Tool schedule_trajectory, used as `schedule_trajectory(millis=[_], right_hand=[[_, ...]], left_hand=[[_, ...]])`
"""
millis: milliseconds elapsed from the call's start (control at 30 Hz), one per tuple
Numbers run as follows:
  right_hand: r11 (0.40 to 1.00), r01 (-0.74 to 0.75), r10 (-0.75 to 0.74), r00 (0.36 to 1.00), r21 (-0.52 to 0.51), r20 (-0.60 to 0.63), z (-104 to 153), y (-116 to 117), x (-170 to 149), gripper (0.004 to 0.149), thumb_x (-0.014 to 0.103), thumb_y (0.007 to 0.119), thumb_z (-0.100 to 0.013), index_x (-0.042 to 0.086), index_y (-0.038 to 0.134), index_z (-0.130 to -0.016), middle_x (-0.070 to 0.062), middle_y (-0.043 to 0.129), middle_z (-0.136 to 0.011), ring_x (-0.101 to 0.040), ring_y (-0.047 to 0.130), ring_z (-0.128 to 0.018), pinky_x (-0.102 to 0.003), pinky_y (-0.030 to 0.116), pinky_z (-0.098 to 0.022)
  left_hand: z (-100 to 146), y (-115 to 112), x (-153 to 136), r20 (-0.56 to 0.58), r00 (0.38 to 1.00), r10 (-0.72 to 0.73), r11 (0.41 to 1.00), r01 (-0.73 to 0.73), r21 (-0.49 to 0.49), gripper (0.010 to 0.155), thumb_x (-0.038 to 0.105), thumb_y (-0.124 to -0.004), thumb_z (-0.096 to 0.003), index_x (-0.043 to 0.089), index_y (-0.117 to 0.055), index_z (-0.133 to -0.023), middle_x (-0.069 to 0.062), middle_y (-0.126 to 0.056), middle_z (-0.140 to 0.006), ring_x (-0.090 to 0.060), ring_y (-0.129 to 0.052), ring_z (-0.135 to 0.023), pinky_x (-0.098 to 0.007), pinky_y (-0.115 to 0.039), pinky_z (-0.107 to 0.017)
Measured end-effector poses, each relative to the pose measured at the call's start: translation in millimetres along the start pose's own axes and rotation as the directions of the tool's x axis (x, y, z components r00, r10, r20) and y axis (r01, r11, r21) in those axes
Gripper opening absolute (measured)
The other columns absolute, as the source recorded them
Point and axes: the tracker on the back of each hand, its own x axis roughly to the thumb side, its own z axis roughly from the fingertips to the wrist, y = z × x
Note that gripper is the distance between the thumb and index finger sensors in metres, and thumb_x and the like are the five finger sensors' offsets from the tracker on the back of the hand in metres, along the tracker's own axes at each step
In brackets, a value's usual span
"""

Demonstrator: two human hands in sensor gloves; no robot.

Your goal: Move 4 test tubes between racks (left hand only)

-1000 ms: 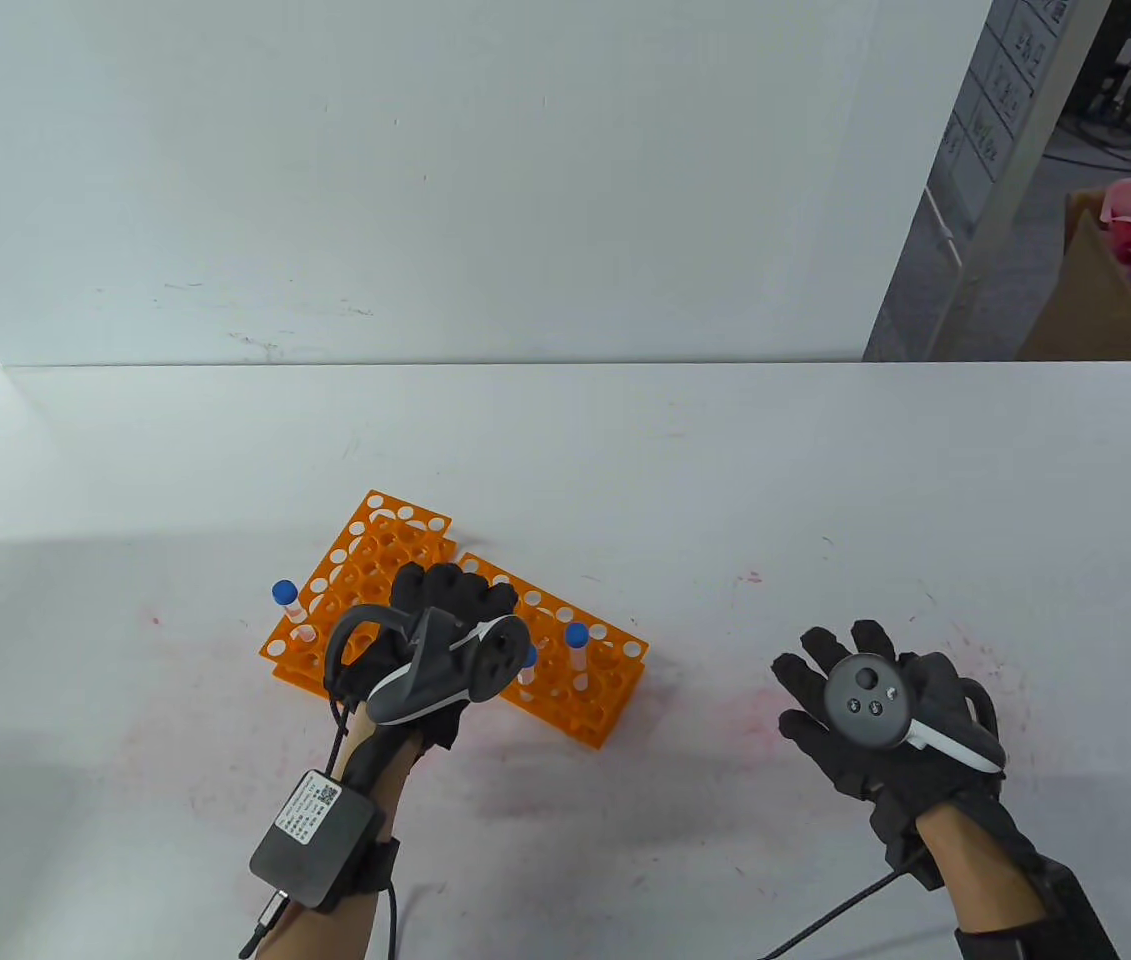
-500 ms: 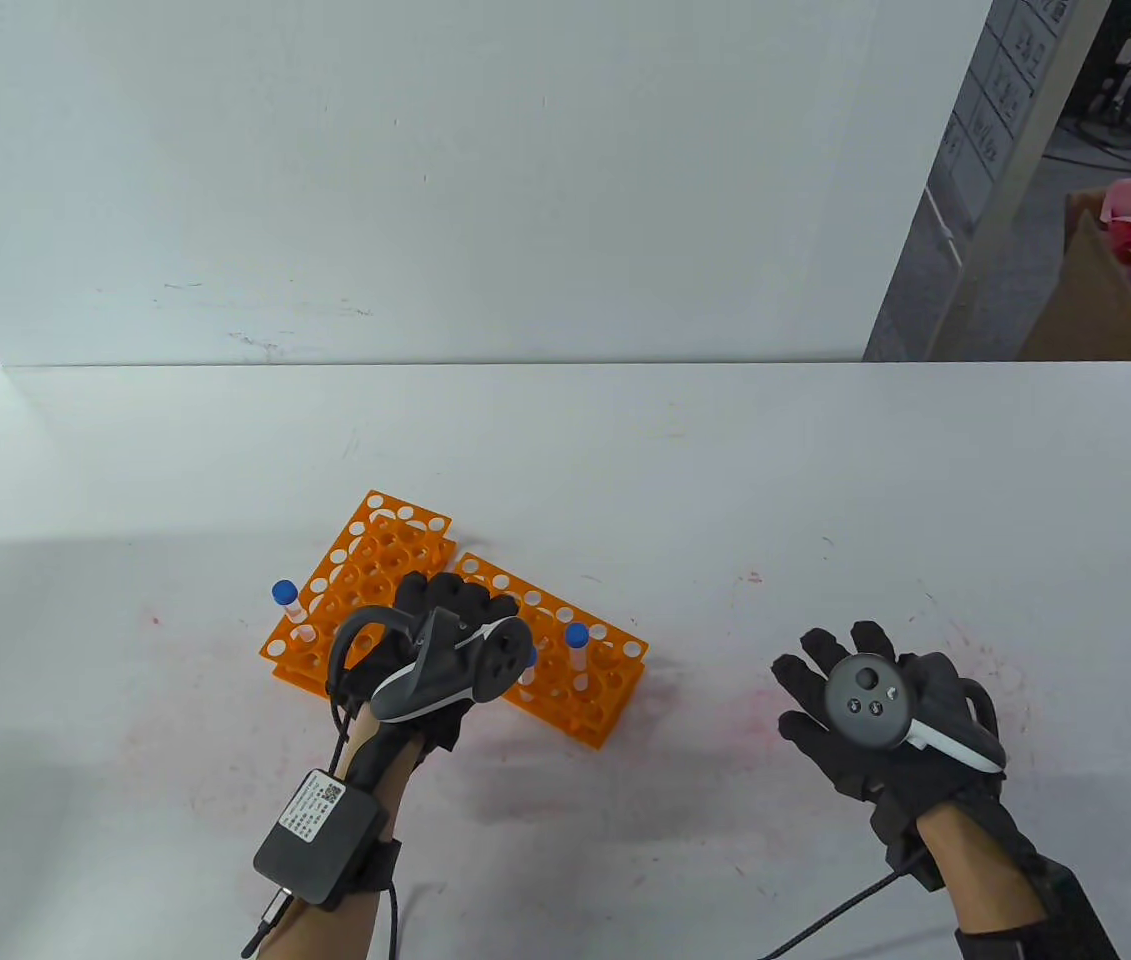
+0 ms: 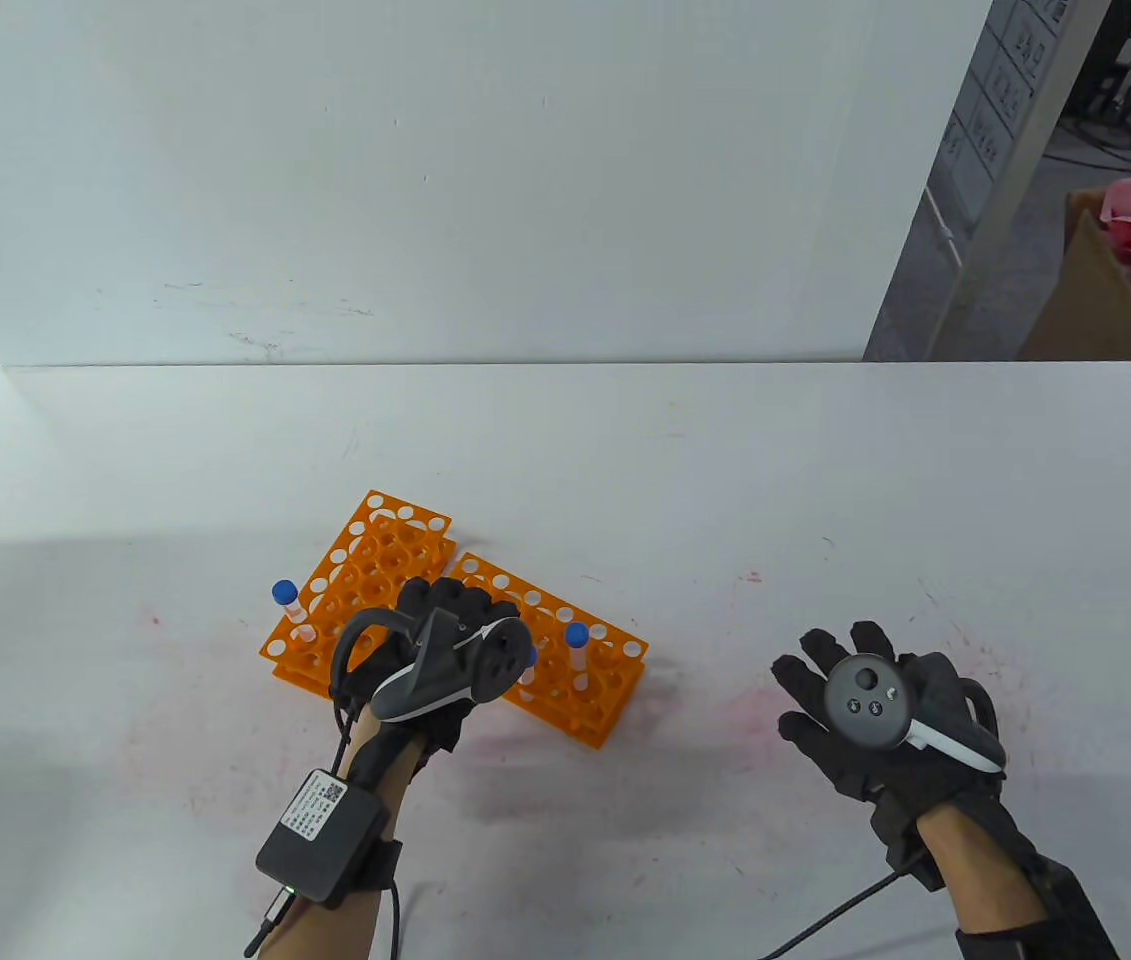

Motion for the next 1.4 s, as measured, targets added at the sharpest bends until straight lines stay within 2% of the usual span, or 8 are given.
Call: schedule_trajectory(millis=[333, 633, 1067, 1400], right_hand=[[1.0, -0.003, 0.003, 1.0, 0.019, -0.001, -1, 2, 1, 0.061, 0.054, 0.056, -0.054, 0.028, 0.049, -0.109, -0.012, 0.036, -0.121, -0.055, 0.023, -0.103, -0.078, 0.032, -0.067], [1.0, 0.0, 0.0, 1.0, 0.014, -0.004, 0, 1, 1, 0.061, 0.054, 0.056, -0.054, 0.028, 0.049, -0.109, -0.011, 0.037, -0.121, -0.055, 0.024, -0.103, -0.078, 0.032, -0.067], [1.0, -0.004, 0.004, 1.0, 0.016, -0.001, -1, 1, 1, 0.061, 0.054, 0.056, -0.054, 0.027, 0.049, -0.109, -0.011, 0.036, -0.121, -0.055, 0.023, -0.103, -0.078, 0.032, -0.067], [1.0, -0.002, 0.002, 1.0, 0.019, -0.002, -1, 1, 1, 0.061, 0.054, 0.057, -0.054, 0.027, 0.049, -0.109, -0.012, 0.037, -0.121, -0.055, 0.024, -0.103, -0.078, 0.032, -0.066]], left_hand=[[0, 0, -5, -0.007, 1.0, 0.011, 1.0, -0.011, -0.006, 0.049, 0.047, -0.071, -0.0479, 0.036, -0.076, -0.095, 0.005, -0.09, -0.093, -0.025, -0.084, -0.093, -0.057, -0.068, -0.072], [6, 11, -20, -0.041, 0.999, 0.028, 0.998, -0.026, 0.048, 0.05, 0.049, -0.071, -0.0477, 0.037, -0.074, -0.097, 0.005, -0.088, -0.096, -0.026, -0.082, -0.096, -0.057, -0.069, -0.072], [17, 18, -69, -0.168, 0.981, 0.099, 0.994, -0.088, 0.068, 0.051, 0.048, -0.072, -0.0479, 0.036, -0.074, -0.097, 0.004, -0.088, -0.098, -0.028, -0.086, -0.095, -0.056, -0.071, -0.071], [27, 19, -94, -0.24, 0.961, 0.139, 0.988, -0.118, 0.1, 0.051, 0.049, -0.072, -0.048, 0.036, -0.073, -0.097, 0.003, -0.087, -0.1, -0.027, -0.085, -0.096, -0.056, -0.071, -0.07]])
